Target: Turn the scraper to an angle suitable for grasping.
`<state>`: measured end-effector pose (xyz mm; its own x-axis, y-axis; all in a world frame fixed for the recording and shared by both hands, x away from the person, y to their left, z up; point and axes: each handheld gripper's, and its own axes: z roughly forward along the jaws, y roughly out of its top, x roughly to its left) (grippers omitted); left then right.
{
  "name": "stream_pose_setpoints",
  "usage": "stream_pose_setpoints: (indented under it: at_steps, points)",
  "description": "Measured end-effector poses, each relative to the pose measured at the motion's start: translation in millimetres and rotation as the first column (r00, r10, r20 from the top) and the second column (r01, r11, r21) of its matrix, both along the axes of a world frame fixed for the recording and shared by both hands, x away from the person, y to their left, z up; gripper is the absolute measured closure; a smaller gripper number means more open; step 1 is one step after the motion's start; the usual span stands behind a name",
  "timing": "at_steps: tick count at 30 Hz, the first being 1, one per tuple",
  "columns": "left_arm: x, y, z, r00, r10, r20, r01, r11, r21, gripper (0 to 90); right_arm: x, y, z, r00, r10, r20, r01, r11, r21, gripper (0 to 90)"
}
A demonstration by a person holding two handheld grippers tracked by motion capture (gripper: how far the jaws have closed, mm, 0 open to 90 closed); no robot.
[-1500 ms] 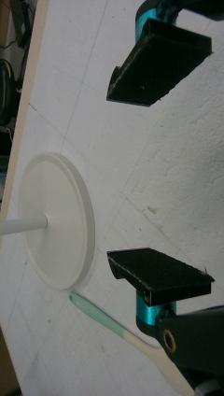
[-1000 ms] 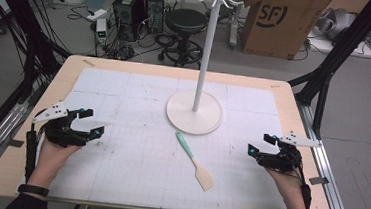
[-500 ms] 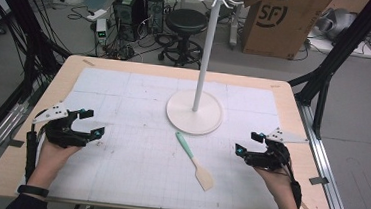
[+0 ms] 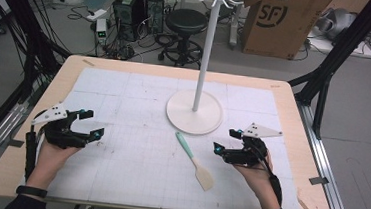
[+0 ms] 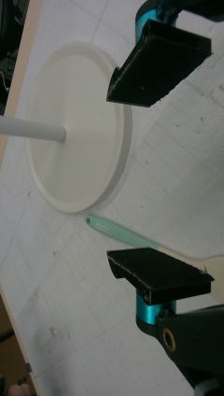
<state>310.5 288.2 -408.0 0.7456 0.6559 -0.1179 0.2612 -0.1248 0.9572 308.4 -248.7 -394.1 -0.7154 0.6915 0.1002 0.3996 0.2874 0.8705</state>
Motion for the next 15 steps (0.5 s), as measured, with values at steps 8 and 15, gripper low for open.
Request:
stream_pose_setpoints:
  at_steps: [8, 15]
  points:
    - [0.1, -1.0, -0.4, 1.0000, -0.005, -0.005, 0.005, 1.0000, 0.003, 14.1, 9.0, -8.3, -1.8, 0.9996, 0.024, -0.013, -0.024, 0.999, 0.024, 19.4]
    - [0.0, -2.0, -0.7, 0.9999, -0.008, -0.007, 0.008, 0.9999, 0.007, 14.1, 8.7, -15.2, -0.8, 0.9999, 0.011, -0.009, -0.011, 0.999, 0.033, 19.3]
